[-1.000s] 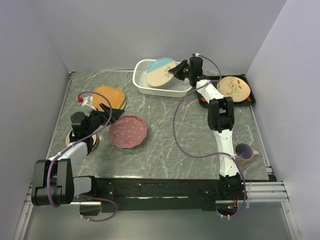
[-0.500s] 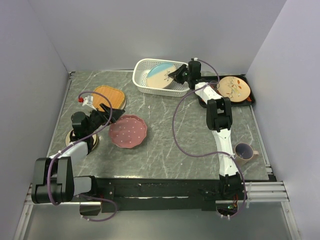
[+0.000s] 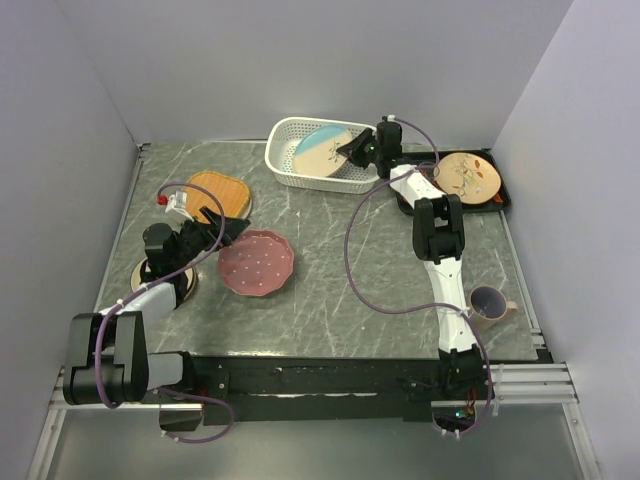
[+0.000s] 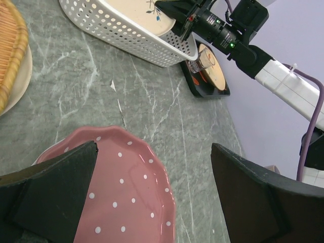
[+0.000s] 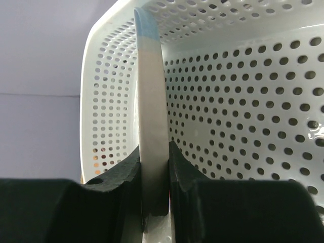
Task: Place the plates into the plastic bin on the countertop
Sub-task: Place the plate in the plastic bin.
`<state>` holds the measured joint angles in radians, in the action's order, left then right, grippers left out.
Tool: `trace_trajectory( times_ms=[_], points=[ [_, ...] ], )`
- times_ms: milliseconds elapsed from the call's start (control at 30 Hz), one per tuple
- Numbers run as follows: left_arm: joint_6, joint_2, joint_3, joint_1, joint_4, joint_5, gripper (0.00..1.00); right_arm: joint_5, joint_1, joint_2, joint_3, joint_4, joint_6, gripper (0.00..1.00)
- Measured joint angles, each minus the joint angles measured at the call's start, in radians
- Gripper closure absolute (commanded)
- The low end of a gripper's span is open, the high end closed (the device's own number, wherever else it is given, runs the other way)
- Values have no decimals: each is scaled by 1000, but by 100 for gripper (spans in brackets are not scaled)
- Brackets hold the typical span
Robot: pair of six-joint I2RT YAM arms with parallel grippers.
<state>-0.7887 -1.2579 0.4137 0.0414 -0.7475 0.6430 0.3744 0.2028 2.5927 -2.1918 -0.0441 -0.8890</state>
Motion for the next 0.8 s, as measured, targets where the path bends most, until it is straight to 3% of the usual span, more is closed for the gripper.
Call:
trace_trajectory(
  times_ms=[333, 367, 800],
  points=[
    [-10, -3, 0, -6, -11, -1, 1, -134, 2, -16, 0, 133, 127, 26],
    [-11, -4, 0, -6, -12, -1, 1, -151, 4, -19, 0, 149, 146, 0],
    [-19, -5, 0, -23, -28, -1, 1, -330, 75, -155, -16, 215, 376, 0]
  ],
)
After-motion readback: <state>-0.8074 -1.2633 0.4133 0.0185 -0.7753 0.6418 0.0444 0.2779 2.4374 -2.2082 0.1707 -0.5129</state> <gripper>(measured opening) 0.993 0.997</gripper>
